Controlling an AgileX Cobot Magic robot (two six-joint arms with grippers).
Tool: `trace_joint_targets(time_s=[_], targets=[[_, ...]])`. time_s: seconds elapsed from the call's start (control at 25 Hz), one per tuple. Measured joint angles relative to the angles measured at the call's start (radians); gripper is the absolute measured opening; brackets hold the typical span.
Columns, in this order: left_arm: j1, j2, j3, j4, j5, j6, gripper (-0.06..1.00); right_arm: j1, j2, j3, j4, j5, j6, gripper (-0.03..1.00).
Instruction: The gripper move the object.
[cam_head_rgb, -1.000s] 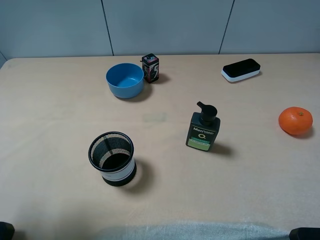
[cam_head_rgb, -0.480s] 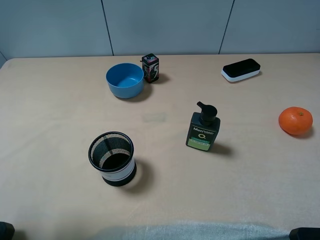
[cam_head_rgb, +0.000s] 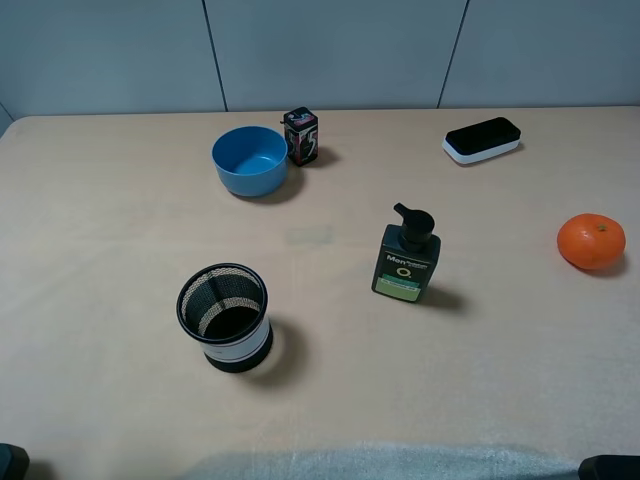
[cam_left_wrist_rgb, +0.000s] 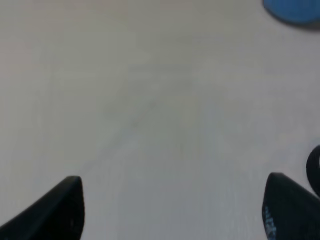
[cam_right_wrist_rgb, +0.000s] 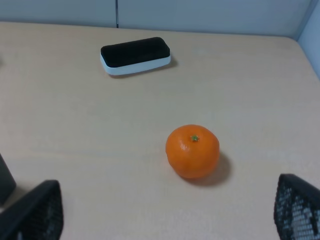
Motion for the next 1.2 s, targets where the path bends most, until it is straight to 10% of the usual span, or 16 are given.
trace_joint_targets(time_s=[1.2], targets=[[0.000,-0.114,0.000,-0.001,0.003,0.019,0.73,0.000,0.000,0.000,0.000,0.000,0.000,0.64]])
